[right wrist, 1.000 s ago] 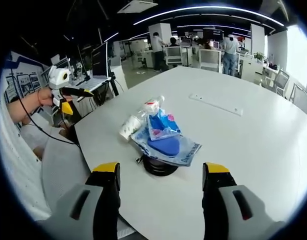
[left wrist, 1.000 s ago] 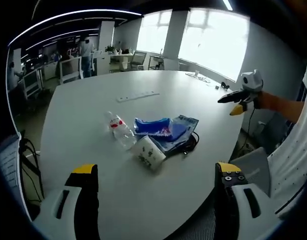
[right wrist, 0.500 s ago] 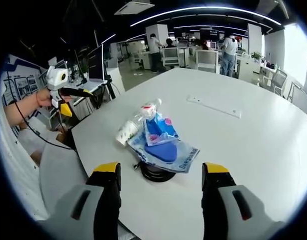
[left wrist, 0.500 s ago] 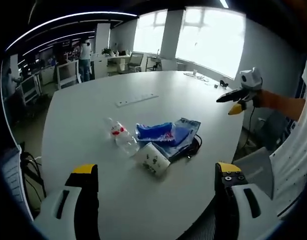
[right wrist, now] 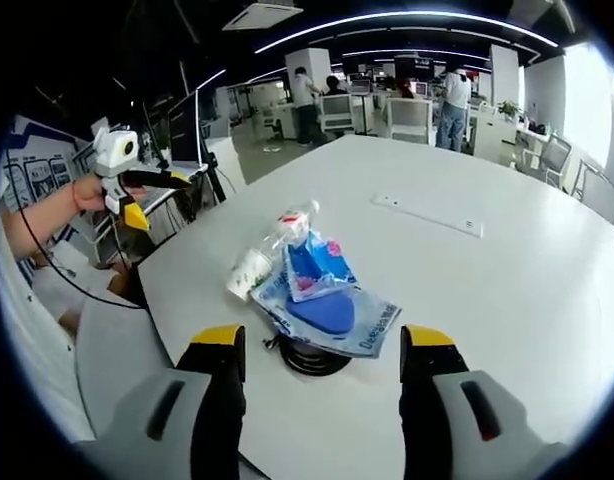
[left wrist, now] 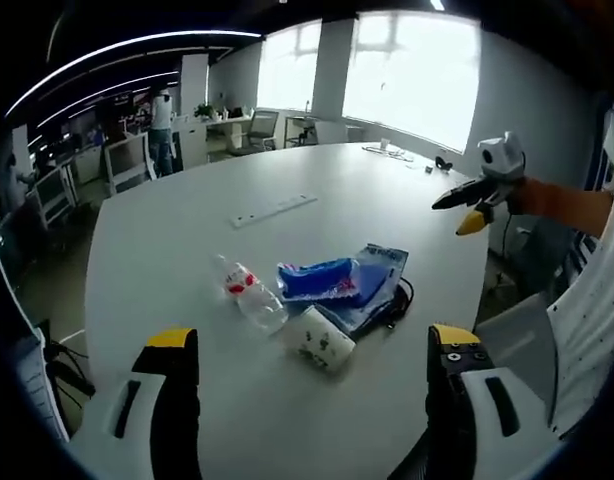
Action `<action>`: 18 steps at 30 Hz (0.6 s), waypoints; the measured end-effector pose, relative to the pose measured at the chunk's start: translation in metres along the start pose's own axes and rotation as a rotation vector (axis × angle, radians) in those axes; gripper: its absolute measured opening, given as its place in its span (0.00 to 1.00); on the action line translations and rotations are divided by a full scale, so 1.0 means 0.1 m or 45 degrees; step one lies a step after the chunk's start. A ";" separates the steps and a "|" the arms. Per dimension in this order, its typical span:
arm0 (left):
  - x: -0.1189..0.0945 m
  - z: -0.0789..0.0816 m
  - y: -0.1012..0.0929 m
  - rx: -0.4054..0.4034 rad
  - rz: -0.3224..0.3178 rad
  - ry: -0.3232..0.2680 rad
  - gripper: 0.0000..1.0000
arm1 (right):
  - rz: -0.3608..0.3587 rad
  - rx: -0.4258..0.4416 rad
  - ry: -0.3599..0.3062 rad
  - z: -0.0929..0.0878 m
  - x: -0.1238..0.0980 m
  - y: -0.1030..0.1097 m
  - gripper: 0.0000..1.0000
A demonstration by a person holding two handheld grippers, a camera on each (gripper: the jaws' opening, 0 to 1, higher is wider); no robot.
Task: Arrange the tabletop items into an orderly group along one side of the table until the central work area is clear of visible clutter.
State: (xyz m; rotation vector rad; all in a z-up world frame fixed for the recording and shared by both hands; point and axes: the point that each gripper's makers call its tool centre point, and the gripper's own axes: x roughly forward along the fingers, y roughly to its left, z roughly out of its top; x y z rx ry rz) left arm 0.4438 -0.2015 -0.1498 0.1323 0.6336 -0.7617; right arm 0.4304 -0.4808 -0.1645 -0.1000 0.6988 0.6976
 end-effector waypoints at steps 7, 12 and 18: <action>0.11 0.11 0.07 0.025 -0.009 -0.008 0.96 | -0.018 0.029 -0.001 0.03 0.09 -0.03 0.60; 0.19 0.18 0.12 0.040 -0.016 -0.014 0.95 | -0.022 0.042 0.012 0.02 0.16 -0.06 0.59; 0.27 0.24 0.18 0.062 -0.026 -0.012 0.94 | -0.027 0.052 0.021 0.04 0.24 -0.06 0.58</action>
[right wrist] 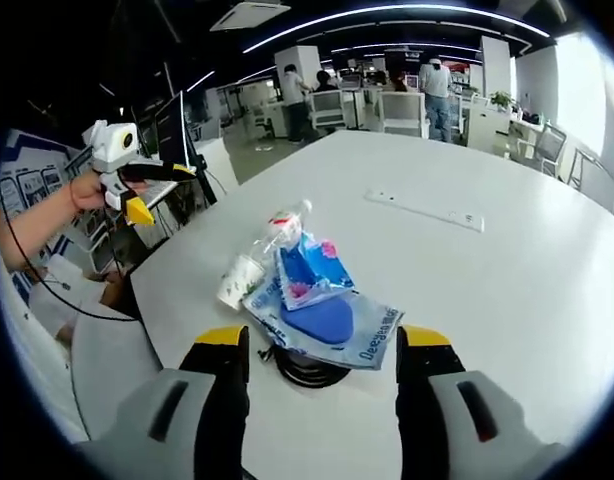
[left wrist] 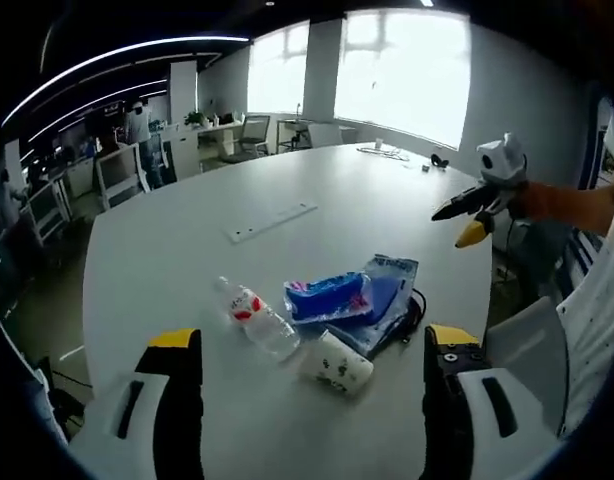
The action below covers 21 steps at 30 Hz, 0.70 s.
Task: Arrange the tabletop items into an orderly group along one side of the table until the central work area is clear of visible clutter.
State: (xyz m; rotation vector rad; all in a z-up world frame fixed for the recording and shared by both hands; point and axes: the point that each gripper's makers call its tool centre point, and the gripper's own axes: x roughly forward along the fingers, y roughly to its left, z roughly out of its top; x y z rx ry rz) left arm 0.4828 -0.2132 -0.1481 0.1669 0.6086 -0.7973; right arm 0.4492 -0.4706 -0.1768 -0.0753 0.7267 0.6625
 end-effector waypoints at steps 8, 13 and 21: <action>0.14 0.06 0.07 0.025 -0.011 0.007 0.90 | -0.004 0.026 0.003 0.04 0.11 0.00 0.56; 0.26 0.14 0.10 0.049 -0.027 0.012 0.89 | -0.005 0.034 0.015 0.04 0.20 0.01 0.54; 0.44 0.19 0.16 0.082 -0.050 0.027 0.87 | -0.014 0.061 0.025 0.04 0.32 0.00 0.53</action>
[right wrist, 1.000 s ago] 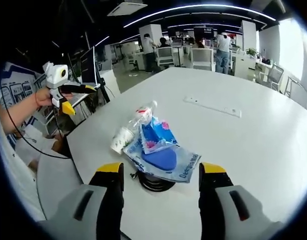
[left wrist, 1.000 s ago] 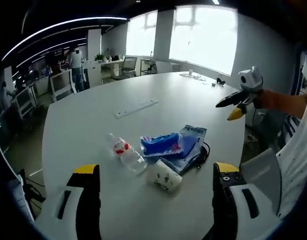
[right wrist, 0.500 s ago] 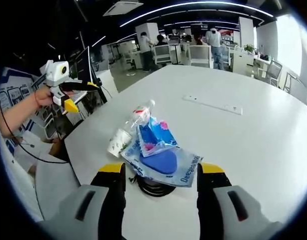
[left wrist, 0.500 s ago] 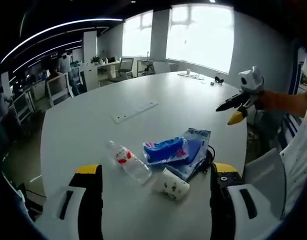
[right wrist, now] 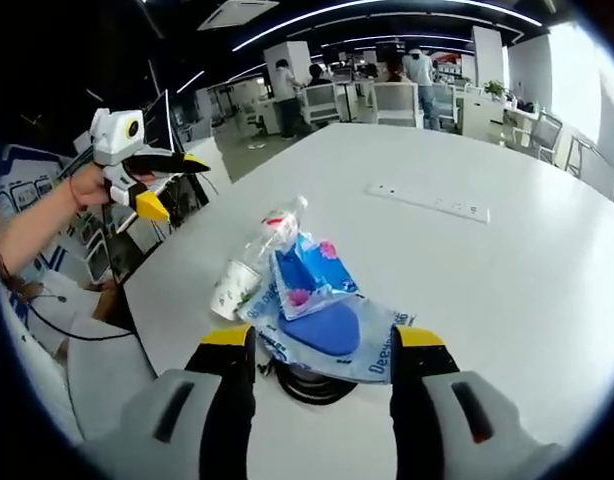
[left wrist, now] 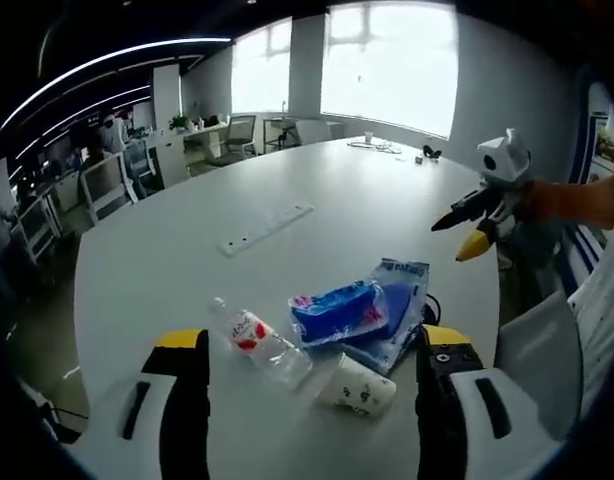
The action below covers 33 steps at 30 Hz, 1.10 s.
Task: Arrange the tabletop items into an orderly group along one side of the table until the central work area is clear of visible clutter.
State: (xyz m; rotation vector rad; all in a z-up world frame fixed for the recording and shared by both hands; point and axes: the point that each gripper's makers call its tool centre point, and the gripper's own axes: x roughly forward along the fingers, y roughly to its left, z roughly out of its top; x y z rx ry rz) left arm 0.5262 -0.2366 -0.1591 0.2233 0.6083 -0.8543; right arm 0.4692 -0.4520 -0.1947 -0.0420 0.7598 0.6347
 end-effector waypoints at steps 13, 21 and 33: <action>0.27 0.03 0.13 0.029 -0.024 0.024 0.83 | -0.007 0.026 0.025 0.00 0.23 -0.02 0.50; 0.46 0.05 0.17 0.044 -0.050 0.037 0.81 | -0.011 0.041 0.038 0.02 0.35 -0.04 0.50; 0.67 0.04 0.24 0.061 -0.084 0.075 0.78 | -0.036 0.079 0.068 -0.03 0.50 -0.08 0.48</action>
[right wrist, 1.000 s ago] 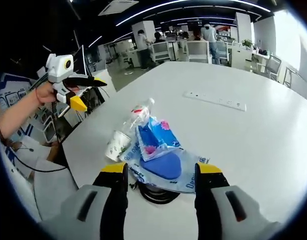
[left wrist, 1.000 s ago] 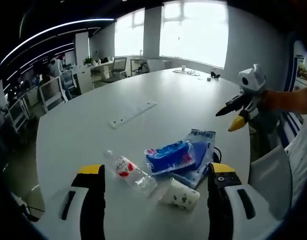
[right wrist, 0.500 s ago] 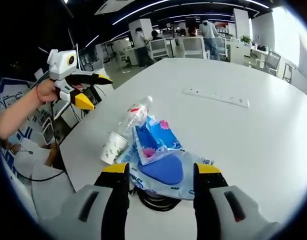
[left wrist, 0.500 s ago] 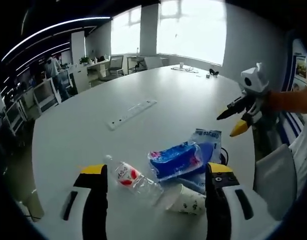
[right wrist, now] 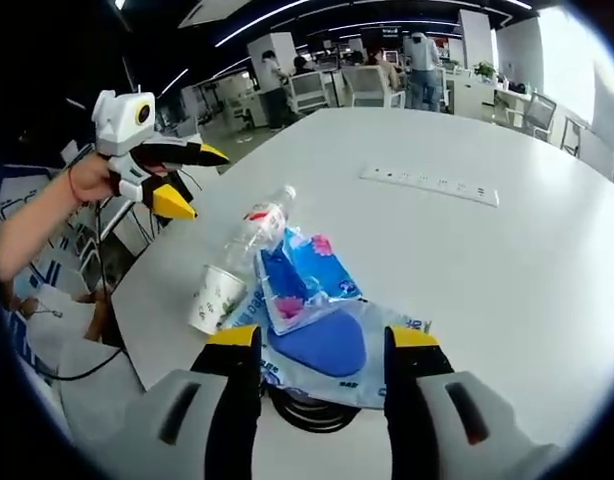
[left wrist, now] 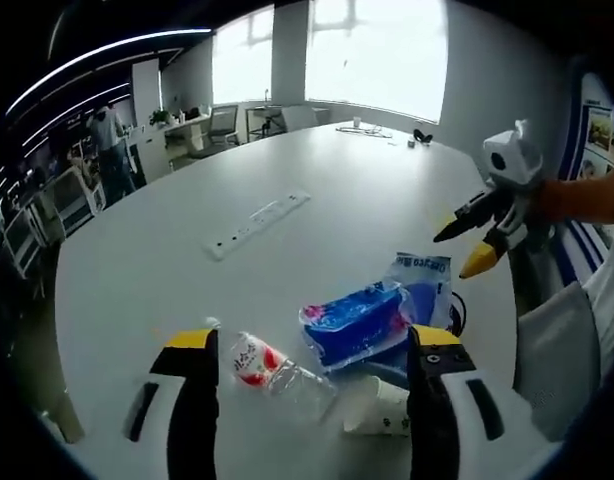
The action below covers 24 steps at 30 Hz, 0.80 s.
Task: Arrange the tabletop items into an orderly group along one side of the table until the central work area is clear of visible clutter.
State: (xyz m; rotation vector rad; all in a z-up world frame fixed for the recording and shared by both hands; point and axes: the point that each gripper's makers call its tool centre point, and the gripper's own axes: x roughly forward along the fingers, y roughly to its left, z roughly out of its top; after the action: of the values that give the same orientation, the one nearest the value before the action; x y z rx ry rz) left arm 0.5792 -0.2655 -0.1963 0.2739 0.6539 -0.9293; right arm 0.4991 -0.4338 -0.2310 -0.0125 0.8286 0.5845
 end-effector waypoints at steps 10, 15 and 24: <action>0.18 -0.02 0.02 0.025 -0.030 0.040 0.74 | -0.013 0.035 0.007 -0.02 0.09 -0.03 0.46; 0.27 -0.06 0.02 0.063 -0.043 0.078 0.73 | -0.012 0.055 0.012 -0.04 0.16 0.02 0.46; 0.39 -0.15 0.01 0.106 -0.076 0.135 0.69 | -0.024 0.097 0.026 -0.04 0.28 0.03 0.44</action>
State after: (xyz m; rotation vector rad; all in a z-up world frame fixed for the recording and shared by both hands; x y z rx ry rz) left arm 0.5909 -0.2830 -0.2321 0.3819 0.7251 -1.0059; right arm 0.5095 -0.4186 -0.2531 0.0434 0.8689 0.5351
